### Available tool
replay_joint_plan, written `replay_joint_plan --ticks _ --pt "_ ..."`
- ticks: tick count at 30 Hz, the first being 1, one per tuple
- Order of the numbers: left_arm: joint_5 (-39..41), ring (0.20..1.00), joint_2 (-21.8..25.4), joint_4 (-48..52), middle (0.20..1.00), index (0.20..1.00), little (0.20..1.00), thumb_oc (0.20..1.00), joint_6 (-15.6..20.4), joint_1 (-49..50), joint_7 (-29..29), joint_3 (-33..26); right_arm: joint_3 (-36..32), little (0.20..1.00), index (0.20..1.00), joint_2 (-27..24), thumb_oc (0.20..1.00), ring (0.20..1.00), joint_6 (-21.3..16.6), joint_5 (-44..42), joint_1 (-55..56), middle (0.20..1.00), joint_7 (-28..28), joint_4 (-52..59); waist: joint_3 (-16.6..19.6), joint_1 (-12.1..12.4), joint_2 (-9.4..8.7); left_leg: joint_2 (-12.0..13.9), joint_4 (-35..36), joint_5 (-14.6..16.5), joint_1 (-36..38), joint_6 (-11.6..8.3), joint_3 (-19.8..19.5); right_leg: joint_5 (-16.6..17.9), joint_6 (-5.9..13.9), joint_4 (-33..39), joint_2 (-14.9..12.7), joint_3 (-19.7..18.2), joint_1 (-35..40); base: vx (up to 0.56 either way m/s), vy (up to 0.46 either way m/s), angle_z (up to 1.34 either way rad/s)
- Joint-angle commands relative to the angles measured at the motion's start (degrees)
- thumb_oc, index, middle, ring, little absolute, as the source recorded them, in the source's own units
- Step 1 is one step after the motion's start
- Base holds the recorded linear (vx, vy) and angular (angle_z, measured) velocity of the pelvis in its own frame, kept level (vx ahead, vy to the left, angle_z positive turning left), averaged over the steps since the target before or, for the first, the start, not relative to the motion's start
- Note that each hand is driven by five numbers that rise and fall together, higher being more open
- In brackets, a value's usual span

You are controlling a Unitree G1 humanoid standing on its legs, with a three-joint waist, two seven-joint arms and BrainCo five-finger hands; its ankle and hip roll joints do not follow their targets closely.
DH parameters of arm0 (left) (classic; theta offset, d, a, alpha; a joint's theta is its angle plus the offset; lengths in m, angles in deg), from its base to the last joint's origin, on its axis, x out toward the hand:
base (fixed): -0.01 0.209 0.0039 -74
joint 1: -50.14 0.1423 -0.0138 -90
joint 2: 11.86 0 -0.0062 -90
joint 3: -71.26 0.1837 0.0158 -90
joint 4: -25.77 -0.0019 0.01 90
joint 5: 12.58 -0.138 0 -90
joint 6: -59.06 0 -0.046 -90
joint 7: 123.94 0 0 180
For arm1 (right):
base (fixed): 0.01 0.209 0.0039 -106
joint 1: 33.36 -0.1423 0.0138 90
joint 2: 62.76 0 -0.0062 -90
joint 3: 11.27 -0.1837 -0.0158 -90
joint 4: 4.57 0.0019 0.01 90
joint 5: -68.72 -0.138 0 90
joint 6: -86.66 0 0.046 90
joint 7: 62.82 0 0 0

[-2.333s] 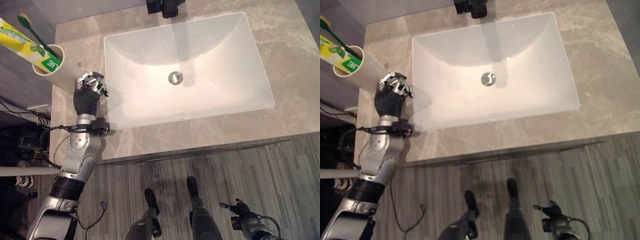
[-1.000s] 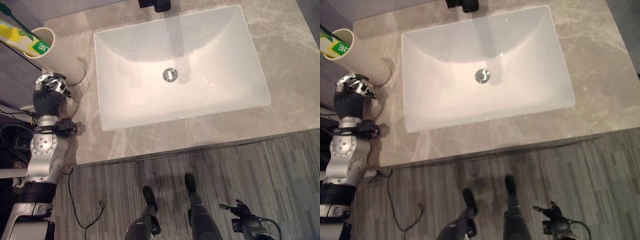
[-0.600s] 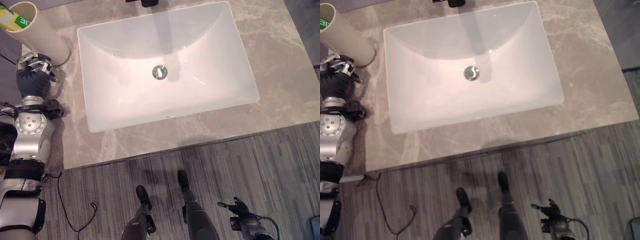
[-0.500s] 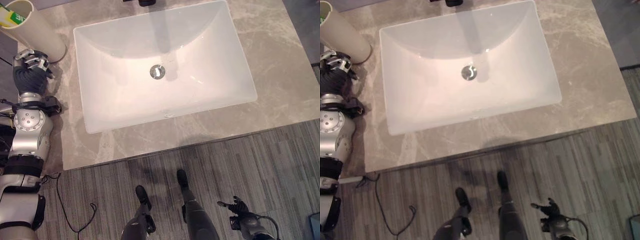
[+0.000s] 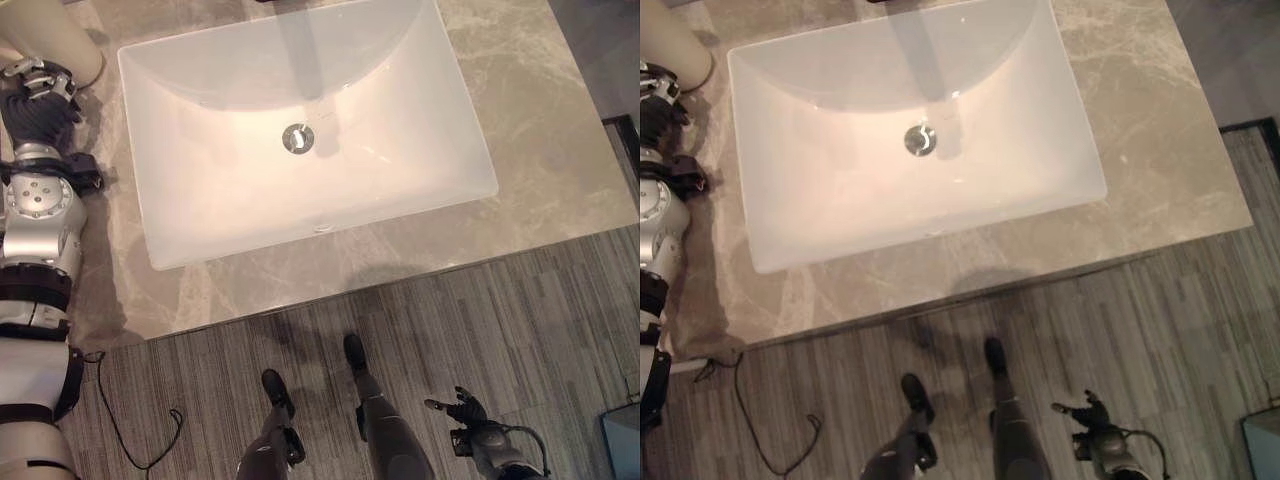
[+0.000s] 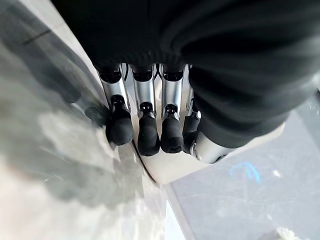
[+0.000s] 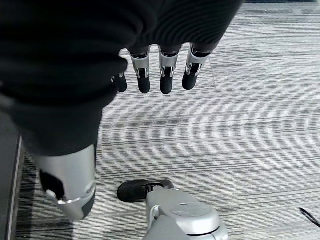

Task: Put brush and paste in cup on sink, flatten towel.

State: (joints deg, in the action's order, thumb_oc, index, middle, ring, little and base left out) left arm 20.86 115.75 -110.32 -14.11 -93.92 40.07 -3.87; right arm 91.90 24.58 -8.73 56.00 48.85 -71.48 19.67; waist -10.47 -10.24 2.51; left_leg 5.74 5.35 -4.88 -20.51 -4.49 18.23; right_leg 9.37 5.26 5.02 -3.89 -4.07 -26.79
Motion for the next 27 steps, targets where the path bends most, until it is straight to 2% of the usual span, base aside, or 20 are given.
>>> replay_joint_plan --ticks 1,6,13,21,27 --pt "-1.05 0.200 2.76 -4.93 0.200 0.200 0.200 0.200 0.57 -7.71 -0.66 3.26 1.82 1.000 1.000 -2.49 1.000 1.000 -0.53 -0.61 0.78 1.000 -0.81 -0.05 0.96 0.10 1.07 4.84 -0.35 -1.90 2.18 -6.94 -3.04 3.10 7.88 -0.02 -6.17 2.90 -0.41 0.04 0.015 0.02" --pt "-1.37 0.200 3.61 -10.59 0.200 0.200 0.200 0.200 -0.36 -12.44 -0.93 5.59 1.76 1.000 1.000 -2.98 1.000 1.000 -0.74 -1.15 0.25 1.000 -1.11 0.30 0.54 -0.27 1.30 4.24 -0.35 -1.75 1.00 -6.69 -3.55 3.42 8.18 -0.02 -6.59 3.07 -1.24 0.02 0.037 0.03" --pt "-0.92 0.200 5.25 -16.60 0.200 0.200 0.200 0.200 -1.09 -18.31 -2.05 7.81 4.15 1.000 1.000 -2.59 1.000 1.000 -1.38 -0.38 1.26 1.000 -0.95 4.55 -0.06 -0.43 0.61 3.59 -0.35 -1.43 -0.40 -6.24 -3.82 4.00 8.54 -0.02 -6.46 2.14 -2.75 0.02 0.035 -0.02" --pt "-0.61 0.200 6.05 -20.38 0.200 0.200 0.200 0.200 -1.15 -19.43 -4.64 6.21 4.13 1.000 1.000 -2.55 1.000 1.000 -1.64 -0.46 1.68 1.000 -1.45 4.07 -0.17 -0.44 -0.04 3.29 -0.35 -1.30 -1.51 -5.88 -4.30 4.12 8.68 -0.02 -6.19 1.38 -3.98 0.02 0.018 -0.01" --pt "-0.43 0.200 6.72 -21.51 0.200 0.200 0.200 0.200 -0.55 -21.07 -7.38 5.20 3.69 1.000 1.000 -3.89 1.000 1.000 -2.58 -1.35 2.73 1.000 -1.70 6.58 0.30 -0.79 -1.19 3.43 -0.35 -1.47 -2.50 -5.97 -4.86 4.64 8.89 -0.02 -5.41 0.84 -4.91 0.01 0.017 -0.03"
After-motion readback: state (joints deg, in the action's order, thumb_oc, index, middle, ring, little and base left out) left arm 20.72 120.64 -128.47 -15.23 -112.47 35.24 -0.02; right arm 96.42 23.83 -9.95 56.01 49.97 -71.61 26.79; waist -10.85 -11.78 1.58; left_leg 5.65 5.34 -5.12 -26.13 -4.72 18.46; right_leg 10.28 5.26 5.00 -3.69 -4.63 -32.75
